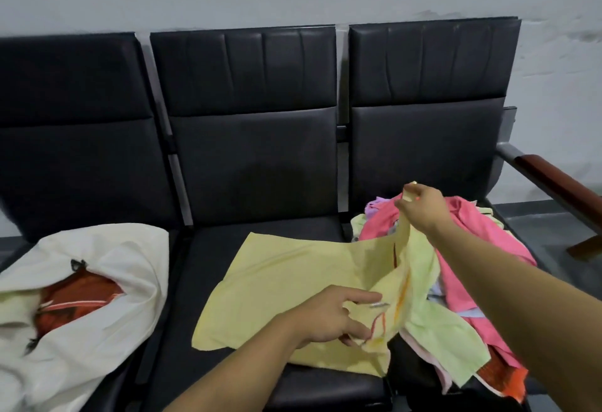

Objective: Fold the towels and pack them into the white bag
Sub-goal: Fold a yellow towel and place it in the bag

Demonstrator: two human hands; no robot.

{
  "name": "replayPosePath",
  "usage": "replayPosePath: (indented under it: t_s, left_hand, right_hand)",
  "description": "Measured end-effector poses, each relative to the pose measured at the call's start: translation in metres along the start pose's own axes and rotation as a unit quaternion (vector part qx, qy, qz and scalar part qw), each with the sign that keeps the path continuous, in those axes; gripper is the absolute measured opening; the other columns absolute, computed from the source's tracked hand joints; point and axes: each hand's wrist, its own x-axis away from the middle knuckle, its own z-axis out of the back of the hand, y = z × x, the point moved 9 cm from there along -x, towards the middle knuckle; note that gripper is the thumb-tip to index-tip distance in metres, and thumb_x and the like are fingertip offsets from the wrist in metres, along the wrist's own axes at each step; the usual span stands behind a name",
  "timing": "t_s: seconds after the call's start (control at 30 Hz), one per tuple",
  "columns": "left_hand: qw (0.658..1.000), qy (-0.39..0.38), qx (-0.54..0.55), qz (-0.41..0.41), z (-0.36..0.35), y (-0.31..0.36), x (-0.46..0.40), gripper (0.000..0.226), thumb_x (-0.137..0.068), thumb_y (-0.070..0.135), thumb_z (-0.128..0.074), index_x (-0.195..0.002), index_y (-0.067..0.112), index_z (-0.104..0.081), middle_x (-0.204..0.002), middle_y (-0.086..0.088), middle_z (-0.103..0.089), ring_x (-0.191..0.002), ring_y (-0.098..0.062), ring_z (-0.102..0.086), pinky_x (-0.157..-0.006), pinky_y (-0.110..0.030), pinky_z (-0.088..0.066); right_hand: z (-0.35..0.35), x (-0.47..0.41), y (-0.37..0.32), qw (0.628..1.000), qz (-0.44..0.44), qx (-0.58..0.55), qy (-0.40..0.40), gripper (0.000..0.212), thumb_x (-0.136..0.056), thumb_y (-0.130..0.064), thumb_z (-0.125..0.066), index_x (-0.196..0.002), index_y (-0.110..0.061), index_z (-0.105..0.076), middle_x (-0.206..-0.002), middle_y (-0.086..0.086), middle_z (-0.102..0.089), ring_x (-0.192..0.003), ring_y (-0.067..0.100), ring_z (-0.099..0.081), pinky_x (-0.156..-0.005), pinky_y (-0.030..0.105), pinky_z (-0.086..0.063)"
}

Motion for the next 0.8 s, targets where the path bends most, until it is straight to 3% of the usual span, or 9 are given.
replayPosePath:
  t_s: [0.07,0.13,0.2,0.23,0.33,0.47,0.53,0.63,0.8]
  left_hand:
    - [0.999,0.044,0.0,0.01,0.04,-0.02,0.017,0.065,-0.088,0.009,-0.078,-0.144,0.033,-0.056,-0.146,0.009,-0.046,-0.109,-0.013,-0.048,-0.068,-0.019,-0.053]
    - [0.997,0.077,0.001,0.026,0.076,-0.044,0.035,0.067,-0.085,0.013,-0.081,-0.144,0.034,-0.056,-0.139,0.011,-0.049,-0.098,-0.014,-0.05,-0.07,-0.023,-0.056]
    - [0.994,0.099,0.009,0.039,0.107,-0.069,0.054,0.069,-0.083,0.016,-0.084,-0.143,0.037,-0.056,-0.14,0.013,-0.051,-0.095,-0.017,-0.048,-0.073,-0.025,-0.057]
    - [0.993,0.111,0.017,0.042,0.12,-0.08,0.064,0.07,-0.081,0.017,-0.085,-0.141,0.039,-0.057,-0.142,0.015,-0.05,-0.097,-0.018,-0.049,-0.073,-0.024,-0.056]
    - [0.988,0.141,0.045,0.05,0.153,-0.104,0.088,0.071,-0.078,0.02,-0.088,-0.137,0.047,-0.059,-0.146,0.019,-0.047,-0.107,-0.014,-0.056,-0.072,-0.021,-0.053]
    - [0.982,0.167,0.063,0.063,0.185,-0.132,0.109,0.071,-0.072,0.021,-0.092,-0.13,0.05,-0.064,-0.143,0.018,-0.051,-0.085,-0.006,-0.059,-0.067,-0.022,-0.049]
    - [0.977,0.181,0.083,0.074,0.199,-0.149,0.116,0.069,-0.07,0.019,-0.092,-0.127,0.047,-0.067,-0.138,0.014,-0.055,-0.08,-0.007,-0.059,-0.065,-0.025,-0.047]
    - [0.968,0.201,0.116,0.099,0.218,-0.176,0.123,0.067,-0.07,0.013,-0.09,-0.127,0.041,-0.068,-0.127,0.005,-0.064,-0.081,-0.013,-0.063,-0.065,-0.027,-0.048]
    - [0.956,0.234,0.089,0.153,0.242,-0.222,0.13,0.07,-0.072,0.013,-0.088,-0.132,0.04,-0.063,-0.107,0.002,-0.075,-0.069,-0.008,-0.062,-0.061,-0.026,-0.048]
  right_hand:
    - [-0.033,0.001,-0.014,0.999,0.001,-0.037,-0.032,0.029,-0.089,-0.032,-0.065,-0.103,-0.007,-0.067,-0.091,0.001,-0.062,-0.084,0.023,-0.059,-0.085,0.034,-0.048]
    - [-0.068,0.002,-0.026,0.995,0.003,-0.084,-0.059,0.032,-0.088,-0.043,-0.061,-0.101,-0.014,-0.064,-0.086,-0.005,-0.053,-0.081,0.016,-0.049,-0.086,0.036,-0.05]
    - [-0.1,0.004,-0.039,0.988,-0.009,-0.133,-0.081,0.045,-0.1,-0.032,-0.057,-0.129,0.002,-0.058,-0.1,0.007,-0.059,-0.08,0.018,-0.054,-0.086,0.044,-0.057]
    - [-0.117,0.004,-0.042,0.985,-0.019,-0.142,-0.092,0.046,-0.103,-0.03,-0.054,-0.137,0.002,-0.054,-0.105,0.008,-0.06,-0.078,0.017,-0.056,-0.083,0.041,-0.058]
    - [-0.162,0.01,-0.055,0.979,-0.033,-0.154,-0.129,0.046,-0.105,-0.035,-0.05,-0.14,-0.006,-0.053,-0.114,0.008,-0.064,-0.082,0.017,-0.064,-0.086,0.039,-0.056]
    - [-0.226,0.013,-0.073,0.971,-0.038,-0.151,-0.183,0.056,-0.104,-0.043,-0.048,-0.15,-0.01,-0.043,-0.142,0.008,-0.053,-0.116,0.025,-0.06,-0.074,0.027,-0.055]
    - [-0.254,0.016,-0.081,0.967,-0.04,-0.142,-0.207,0.06,-0.104,-0.047,-0.046,-0.153,-0.014,-0.039,-0.149,0.004,-0.047,-0.126,0.024,-0.054,-0.089,0.032,-0.054]
    - [-0.295,0.017,-0.09,0.963,-0.042,-0.106,-0.245,0.063,-0.103,-0.053,-0.043,-0.154,-0.017,-0.036,-0.155,0.002,-0.042,-0.135,0.023,-0.048,-0.114,0.045,-0.041]
    - [-0.357,0.023,-0.096,0.95,-0.056,-0.069,-0.3,0.062,-0.103,-0.056,-0.039,-0.154,-0.02,-0.038,-0.152,0.004,-0.046,-0.132,0.025,-0.05,-0.115,0.047,-0.038]
